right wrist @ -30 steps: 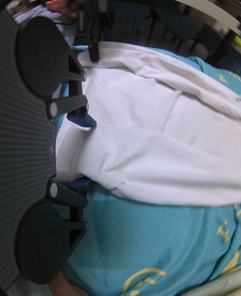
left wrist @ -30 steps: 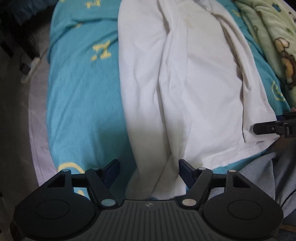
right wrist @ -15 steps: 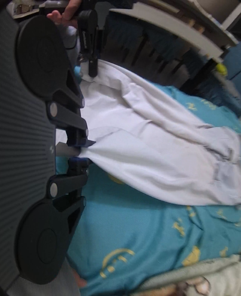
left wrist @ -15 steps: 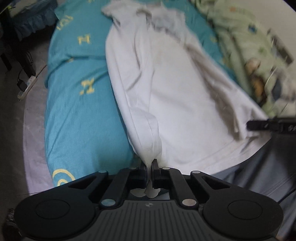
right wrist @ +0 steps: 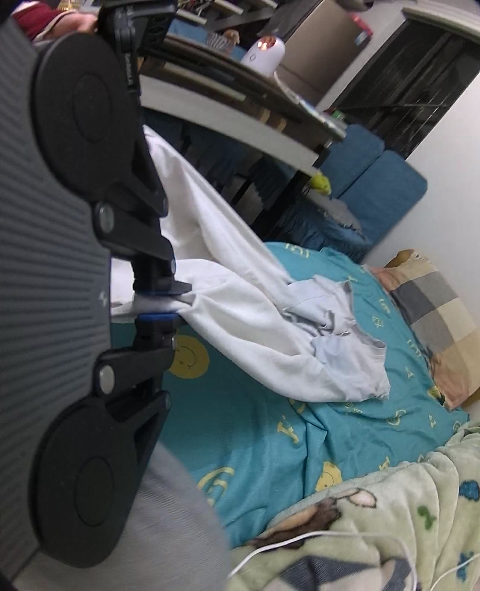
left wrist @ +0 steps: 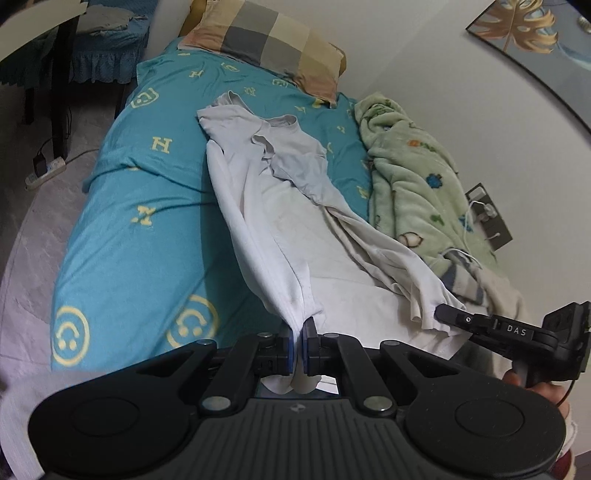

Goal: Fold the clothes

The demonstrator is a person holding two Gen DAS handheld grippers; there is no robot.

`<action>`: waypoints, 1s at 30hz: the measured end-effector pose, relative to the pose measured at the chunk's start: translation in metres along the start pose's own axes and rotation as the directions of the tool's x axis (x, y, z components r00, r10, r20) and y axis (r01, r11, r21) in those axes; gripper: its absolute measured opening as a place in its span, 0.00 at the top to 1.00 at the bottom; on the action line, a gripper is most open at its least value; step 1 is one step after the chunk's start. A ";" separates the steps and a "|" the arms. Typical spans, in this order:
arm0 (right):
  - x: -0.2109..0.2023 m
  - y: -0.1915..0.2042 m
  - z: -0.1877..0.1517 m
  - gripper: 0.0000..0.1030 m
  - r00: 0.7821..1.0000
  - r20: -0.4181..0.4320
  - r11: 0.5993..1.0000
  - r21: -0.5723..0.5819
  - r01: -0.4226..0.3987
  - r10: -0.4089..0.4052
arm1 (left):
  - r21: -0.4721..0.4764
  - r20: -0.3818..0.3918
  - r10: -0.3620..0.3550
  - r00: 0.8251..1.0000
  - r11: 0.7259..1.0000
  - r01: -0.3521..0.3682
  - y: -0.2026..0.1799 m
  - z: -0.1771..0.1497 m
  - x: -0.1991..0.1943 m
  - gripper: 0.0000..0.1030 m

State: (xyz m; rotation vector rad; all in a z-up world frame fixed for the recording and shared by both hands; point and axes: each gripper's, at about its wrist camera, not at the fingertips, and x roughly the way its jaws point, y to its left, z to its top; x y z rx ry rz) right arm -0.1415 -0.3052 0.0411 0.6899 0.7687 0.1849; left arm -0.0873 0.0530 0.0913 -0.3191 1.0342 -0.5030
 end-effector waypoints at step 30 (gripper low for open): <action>0.071 -0.022 0.125 0.88 0.995 0.102 0.997 0.067 -0.023 0.016 | -0.029 0.178 0.059 0.982 0.998 -0.055 0.020 0.142 0.070 0.95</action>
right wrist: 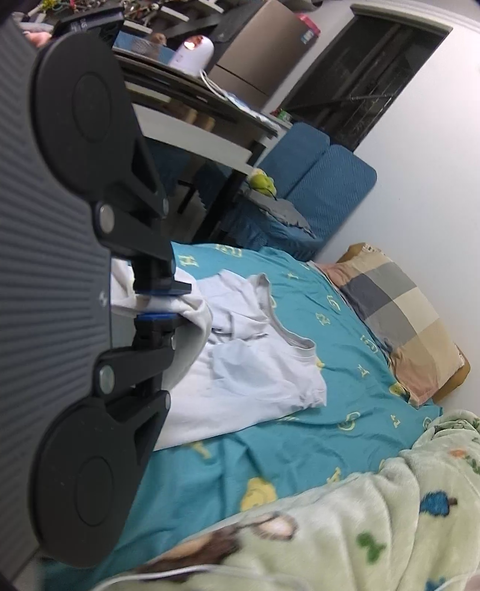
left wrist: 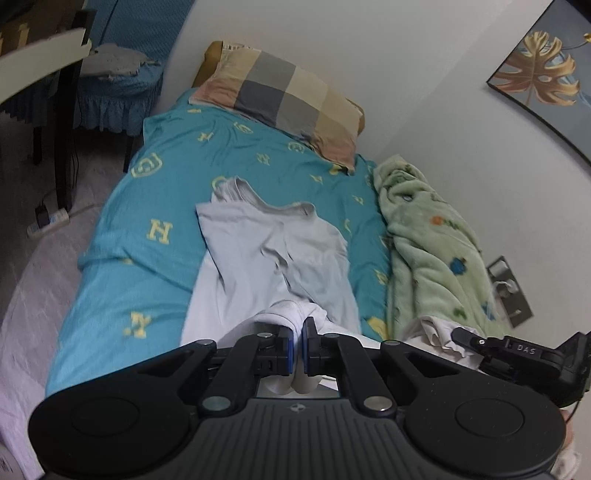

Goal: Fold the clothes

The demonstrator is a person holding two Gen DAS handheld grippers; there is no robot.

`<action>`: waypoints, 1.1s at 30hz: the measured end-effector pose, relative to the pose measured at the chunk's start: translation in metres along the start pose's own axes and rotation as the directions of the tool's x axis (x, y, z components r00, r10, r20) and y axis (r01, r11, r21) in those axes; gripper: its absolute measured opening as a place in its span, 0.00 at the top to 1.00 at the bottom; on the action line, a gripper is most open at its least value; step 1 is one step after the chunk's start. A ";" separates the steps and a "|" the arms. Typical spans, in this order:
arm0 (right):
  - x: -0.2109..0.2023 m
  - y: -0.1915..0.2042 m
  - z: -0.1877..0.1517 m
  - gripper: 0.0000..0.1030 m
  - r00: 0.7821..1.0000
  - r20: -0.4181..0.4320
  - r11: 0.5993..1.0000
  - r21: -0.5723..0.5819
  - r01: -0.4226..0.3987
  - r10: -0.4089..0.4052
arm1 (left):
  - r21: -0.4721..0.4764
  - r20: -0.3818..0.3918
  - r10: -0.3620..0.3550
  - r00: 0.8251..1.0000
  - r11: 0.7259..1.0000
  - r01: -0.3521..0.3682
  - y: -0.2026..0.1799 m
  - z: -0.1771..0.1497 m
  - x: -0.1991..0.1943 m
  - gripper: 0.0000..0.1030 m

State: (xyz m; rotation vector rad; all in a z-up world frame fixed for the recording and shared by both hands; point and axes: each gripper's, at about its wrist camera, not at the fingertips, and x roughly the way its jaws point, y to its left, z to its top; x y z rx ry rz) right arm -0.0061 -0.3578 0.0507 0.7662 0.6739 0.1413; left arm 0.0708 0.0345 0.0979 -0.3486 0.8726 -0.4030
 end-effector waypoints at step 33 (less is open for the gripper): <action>0.149 -0.089 0.044 0.35 0.982 -0.116 0.973 0.160 0.165 -0.148 | -0.088 -0.058 0.064 0.996 0.994 -0.069 0.085 0.014 0.170 0.34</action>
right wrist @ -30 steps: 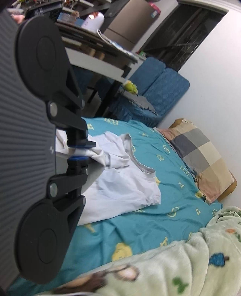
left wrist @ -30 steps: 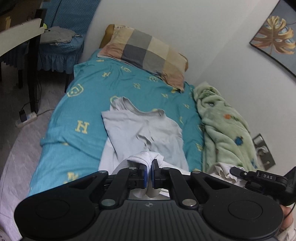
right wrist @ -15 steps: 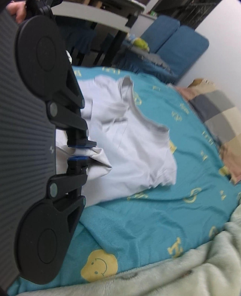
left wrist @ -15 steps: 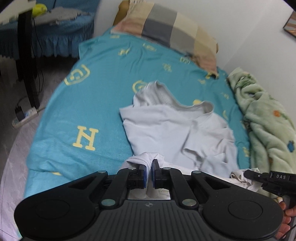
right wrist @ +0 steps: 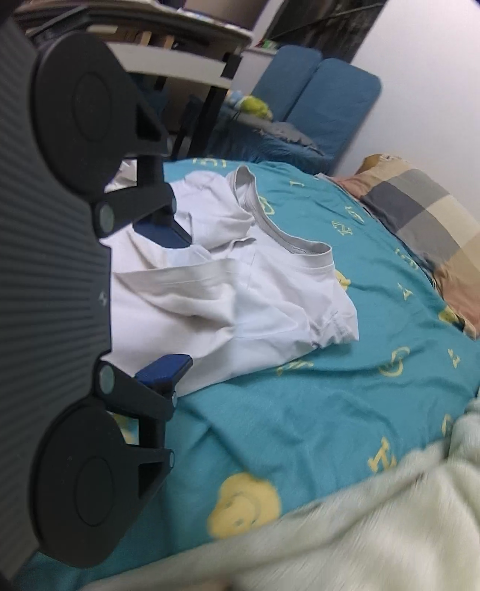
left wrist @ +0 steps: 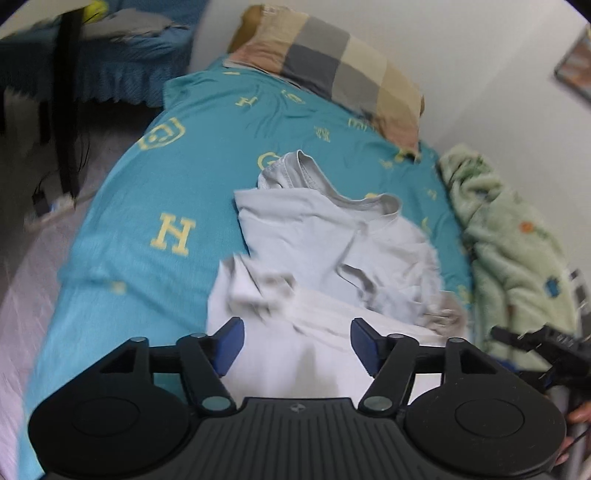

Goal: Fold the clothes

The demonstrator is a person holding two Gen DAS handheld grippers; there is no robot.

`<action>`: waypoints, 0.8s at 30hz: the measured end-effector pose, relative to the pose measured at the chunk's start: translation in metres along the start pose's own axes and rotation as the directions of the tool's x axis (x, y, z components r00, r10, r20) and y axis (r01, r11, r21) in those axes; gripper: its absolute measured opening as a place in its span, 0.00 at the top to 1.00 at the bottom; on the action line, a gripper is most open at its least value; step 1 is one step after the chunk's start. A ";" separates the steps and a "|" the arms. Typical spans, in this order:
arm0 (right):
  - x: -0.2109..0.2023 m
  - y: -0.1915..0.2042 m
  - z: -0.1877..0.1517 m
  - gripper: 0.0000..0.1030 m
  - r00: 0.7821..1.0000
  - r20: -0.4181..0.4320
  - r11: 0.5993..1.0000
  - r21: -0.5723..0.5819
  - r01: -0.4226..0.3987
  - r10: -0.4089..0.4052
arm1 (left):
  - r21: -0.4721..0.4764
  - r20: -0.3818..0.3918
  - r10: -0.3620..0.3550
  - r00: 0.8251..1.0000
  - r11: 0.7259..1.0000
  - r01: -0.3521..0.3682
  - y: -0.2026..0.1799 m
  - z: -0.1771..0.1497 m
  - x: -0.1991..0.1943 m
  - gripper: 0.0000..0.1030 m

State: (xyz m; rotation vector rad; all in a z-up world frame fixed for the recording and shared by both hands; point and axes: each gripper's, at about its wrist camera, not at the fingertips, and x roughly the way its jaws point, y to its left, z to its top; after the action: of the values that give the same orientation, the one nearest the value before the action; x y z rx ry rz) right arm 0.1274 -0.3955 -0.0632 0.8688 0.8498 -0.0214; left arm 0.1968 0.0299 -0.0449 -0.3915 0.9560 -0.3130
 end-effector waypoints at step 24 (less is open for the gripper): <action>-0.011 -0.064 -0.120 0.36 0.981 -0.175 0.866 0.501 0.015 0.084 | -0.651 -0.006 -0.208 0.978 0.743 0.154 0.076 -0.150 0.004 0.34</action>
State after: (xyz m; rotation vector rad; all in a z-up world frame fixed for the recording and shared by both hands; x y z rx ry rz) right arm 0.0204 -0.3603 -0.1394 1.3945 1.0302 -0.1346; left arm 0.0802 0.0682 -0.1605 -1.1306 1.0929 -0.1612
